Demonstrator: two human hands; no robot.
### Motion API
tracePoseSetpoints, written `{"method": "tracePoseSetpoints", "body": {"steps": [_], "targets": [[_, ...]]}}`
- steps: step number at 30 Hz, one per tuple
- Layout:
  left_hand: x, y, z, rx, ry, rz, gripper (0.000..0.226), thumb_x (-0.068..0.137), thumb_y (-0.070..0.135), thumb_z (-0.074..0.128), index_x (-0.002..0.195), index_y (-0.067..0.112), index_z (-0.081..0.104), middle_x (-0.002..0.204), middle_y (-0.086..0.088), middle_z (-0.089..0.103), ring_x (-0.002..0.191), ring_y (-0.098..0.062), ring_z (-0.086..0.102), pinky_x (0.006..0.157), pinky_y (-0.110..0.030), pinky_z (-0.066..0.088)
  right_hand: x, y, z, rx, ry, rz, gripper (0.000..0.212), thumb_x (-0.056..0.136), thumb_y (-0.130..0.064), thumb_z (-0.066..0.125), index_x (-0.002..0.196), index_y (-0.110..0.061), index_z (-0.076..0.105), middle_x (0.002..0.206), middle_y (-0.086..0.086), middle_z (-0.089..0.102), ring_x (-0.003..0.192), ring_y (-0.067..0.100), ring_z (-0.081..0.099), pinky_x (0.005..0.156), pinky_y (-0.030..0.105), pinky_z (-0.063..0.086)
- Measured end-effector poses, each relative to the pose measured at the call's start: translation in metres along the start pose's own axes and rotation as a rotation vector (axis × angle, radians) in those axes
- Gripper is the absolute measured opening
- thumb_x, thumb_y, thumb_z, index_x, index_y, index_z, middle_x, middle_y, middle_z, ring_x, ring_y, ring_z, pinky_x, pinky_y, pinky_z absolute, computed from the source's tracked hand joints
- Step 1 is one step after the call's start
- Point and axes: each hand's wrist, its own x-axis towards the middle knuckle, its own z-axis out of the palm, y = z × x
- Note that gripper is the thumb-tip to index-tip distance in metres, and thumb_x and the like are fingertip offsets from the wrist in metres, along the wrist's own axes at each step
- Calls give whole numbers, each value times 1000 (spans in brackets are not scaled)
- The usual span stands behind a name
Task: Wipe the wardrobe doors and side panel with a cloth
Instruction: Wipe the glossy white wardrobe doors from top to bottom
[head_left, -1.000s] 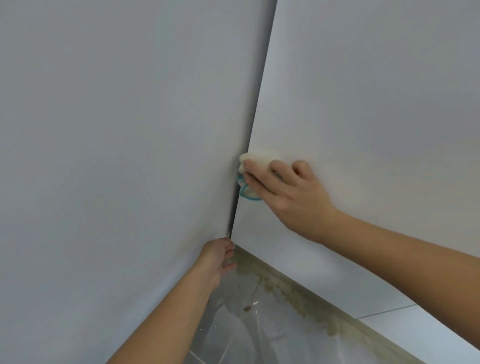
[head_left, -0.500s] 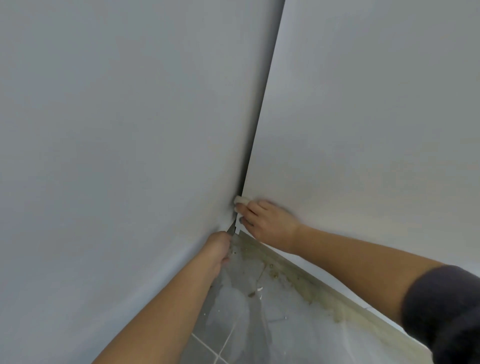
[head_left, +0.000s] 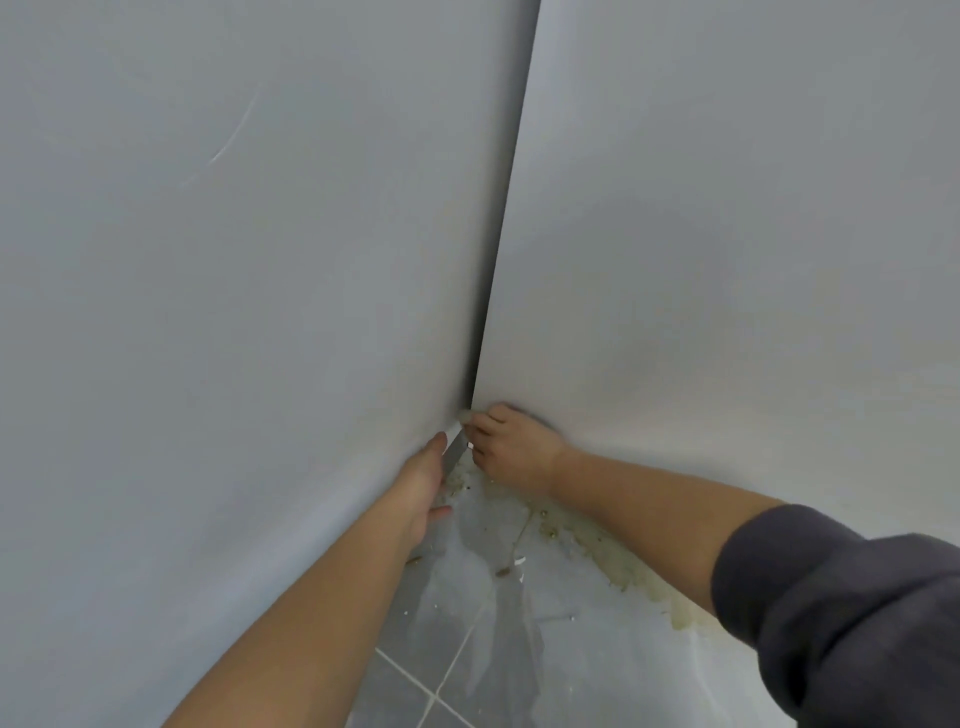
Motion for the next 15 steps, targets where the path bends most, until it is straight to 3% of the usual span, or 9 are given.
{"method": "tracePoseSetpoints", "body": {"steps": [1, 3, 6, 8, 10, 15], "targets": [[-1, -1, 0, -8, 12, 4, 27, 101, 44, 36, 118, 25, 45, 104, 0, 56, 96, -16, 53, 88, -35, 42, -6, 0, 0, 8, 12, -9, 11, 75, -23, 65, 70, -24, 74, 84, -2, 71, 87, 24, 58, 70, 34, 46], [1, -5, -2, 0, 22, 4, 25, 101, 46, 36, 112, 25, 44, 109, 0, 58, 103, -19, 55, 88, -35, 43, -24, -2, 5, 33, 27, -35, 4, 65, -24, 74, 61, -25, 72, 73, -5, 69, 78, 22, 57, 68, 31, 43], [0, -11, -3, 56, -1, -8, 46, 98, 52, 37, 125, 17, 50, 130, -3, 56, 119, -23, 53, 84, -34, 46, -70, -9, 17, 49, 22, -118, 12, 58, -24, 79, 55, -24, 68, 64, -6, 65, 75, 21, 59, 67, 28, 44], [1, -14, -2, 78, -17, -3, 55, 97, 54, 38, 135, 16, 49, 136, -5, 53, 123, -24, 50, 88, -36, 47, -102, -11, 27, 33, 4, -168, 18, 61, -26, 81, 52, -23, 65, 60, -9, 62, 76, 19, 60, 75, 30, 39], [-1, -14, 1, 99, -39, 9, 57, 97, 54, 38, 138, 15, 47, 138, -6, 51, 126, -25, 48, 95, -38, 46, -132, -16, 40, -1, -52, -215, 24, 61, -29, 82, 48, -24, 62, 56, -12, 59, 74, 15, 60, 82, 30, 31], [-8, -15, 2, 150, -44, 42, 54, 100, 49, 36, 141, 14, 41, 141, -8, 46, 127, -25, 45, 99, -40, 41, -176, -16, 54, -114, -164, -344, 22, 60, -31, 81, 52, -27, 61, 55, -15, 56, 74, 14, 56, 79, 32, 25]]}}
